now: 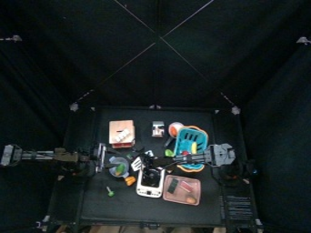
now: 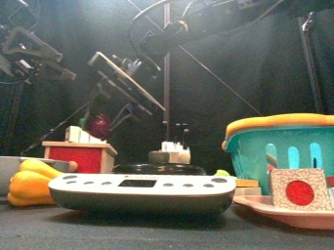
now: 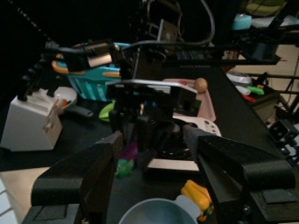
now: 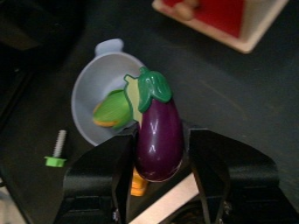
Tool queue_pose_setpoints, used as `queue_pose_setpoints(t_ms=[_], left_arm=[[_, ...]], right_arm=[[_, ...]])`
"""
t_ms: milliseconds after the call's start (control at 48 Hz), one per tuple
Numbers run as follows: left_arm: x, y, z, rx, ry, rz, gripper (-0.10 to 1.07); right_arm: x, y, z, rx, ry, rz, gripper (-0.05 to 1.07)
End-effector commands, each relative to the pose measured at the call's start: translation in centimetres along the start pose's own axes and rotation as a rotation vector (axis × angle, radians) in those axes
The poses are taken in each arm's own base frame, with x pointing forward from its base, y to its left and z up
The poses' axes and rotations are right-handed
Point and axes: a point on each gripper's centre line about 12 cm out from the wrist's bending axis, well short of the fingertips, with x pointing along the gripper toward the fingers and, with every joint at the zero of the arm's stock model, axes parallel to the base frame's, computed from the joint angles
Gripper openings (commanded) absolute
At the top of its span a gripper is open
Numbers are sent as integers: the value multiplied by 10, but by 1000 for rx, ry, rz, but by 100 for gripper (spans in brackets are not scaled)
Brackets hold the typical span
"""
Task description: Place eggplant in bowl
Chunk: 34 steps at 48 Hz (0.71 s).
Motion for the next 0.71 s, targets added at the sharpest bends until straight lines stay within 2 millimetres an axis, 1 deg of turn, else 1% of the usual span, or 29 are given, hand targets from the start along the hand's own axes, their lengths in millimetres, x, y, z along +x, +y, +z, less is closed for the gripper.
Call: queue_pose_setpoints(t_ms=[0, 354, 542, 688], left_arm=[[1, -3, 9, 14, -38, -22, 93], [1, -4, 9, 16, -48, -33, 93], [1, -4, 7, 13, -42, -30, 93], [1, -3, 6, 14, -40, -29, 93]], right_arm=[[-8, 22, 16, 6, -50, 106, 76], [23, 32, 9, 9, -52, 161, 76], [31, 37, 7, 6, -52, 168, 77], [38, 35, 4, 5, -47, 156, 77]])
